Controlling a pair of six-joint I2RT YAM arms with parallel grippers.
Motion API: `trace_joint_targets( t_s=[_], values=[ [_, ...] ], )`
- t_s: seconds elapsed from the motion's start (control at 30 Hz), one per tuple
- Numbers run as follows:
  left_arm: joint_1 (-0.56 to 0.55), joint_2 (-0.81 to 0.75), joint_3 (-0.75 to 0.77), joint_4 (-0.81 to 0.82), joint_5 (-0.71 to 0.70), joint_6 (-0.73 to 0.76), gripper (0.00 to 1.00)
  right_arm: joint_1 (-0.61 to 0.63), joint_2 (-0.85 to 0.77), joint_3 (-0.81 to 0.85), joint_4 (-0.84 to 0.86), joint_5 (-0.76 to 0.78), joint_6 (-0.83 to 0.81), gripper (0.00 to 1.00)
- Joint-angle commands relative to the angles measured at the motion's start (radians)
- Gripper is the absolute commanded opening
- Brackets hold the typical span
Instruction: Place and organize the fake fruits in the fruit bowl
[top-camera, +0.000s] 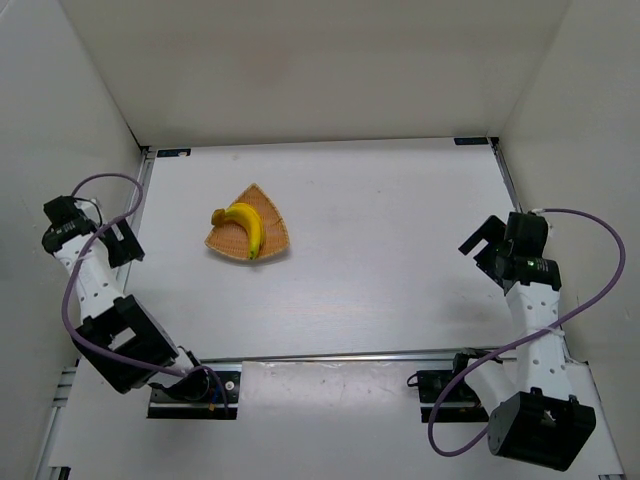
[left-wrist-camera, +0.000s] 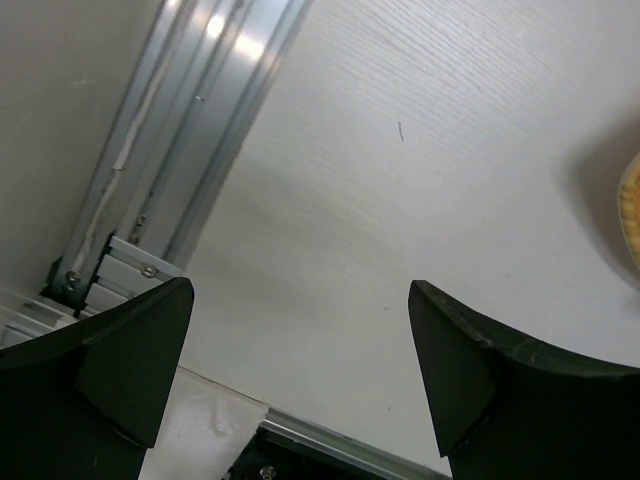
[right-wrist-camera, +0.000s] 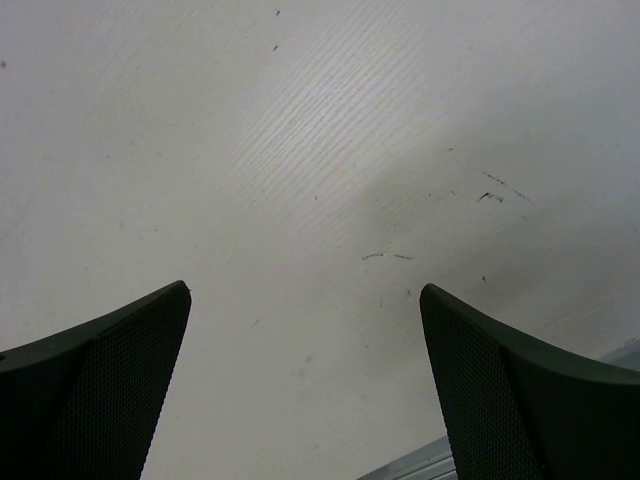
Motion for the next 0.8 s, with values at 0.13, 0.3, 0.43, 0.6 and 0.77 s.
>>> trace_joint_targets(
  t_s=[0.13, 0.3, 0.43, 0.6, 0.77],
  values=[
    [0.003, -0.091, -0.11, -0.013, 0.104, 0.061, 1.0, -0.008, -0.018, -0.027, -0.015, -0.039, -0.057, 0.99],
    [0.003, -0.1, -0.131, -0.013, 0.081, 0.07, 1.0, -0.008, -0.018, -0.027, -0.025, -0.019, -0.066, 0.99],
    [0.003, -0.109, -0.14, -0.013, 0.105, 0.07, 1.0, -0.008, -0.018, -0.027, -0.035, -0.019, -0.066, 0.99],
    [0.014, -0.118, -0.14, -0.023, 0.22, 0.082, 1.0, -0.008, -0.027, -0.036, -0.035, -0.019, -0.075, 0.99],
    [0.014, -0.089, -0.108, -0.053, 0.32, 0.1, 1.0, -0.008, -0.036, -0.046, -0.044, -0.009, -0.084, 0.99]
  ],
)
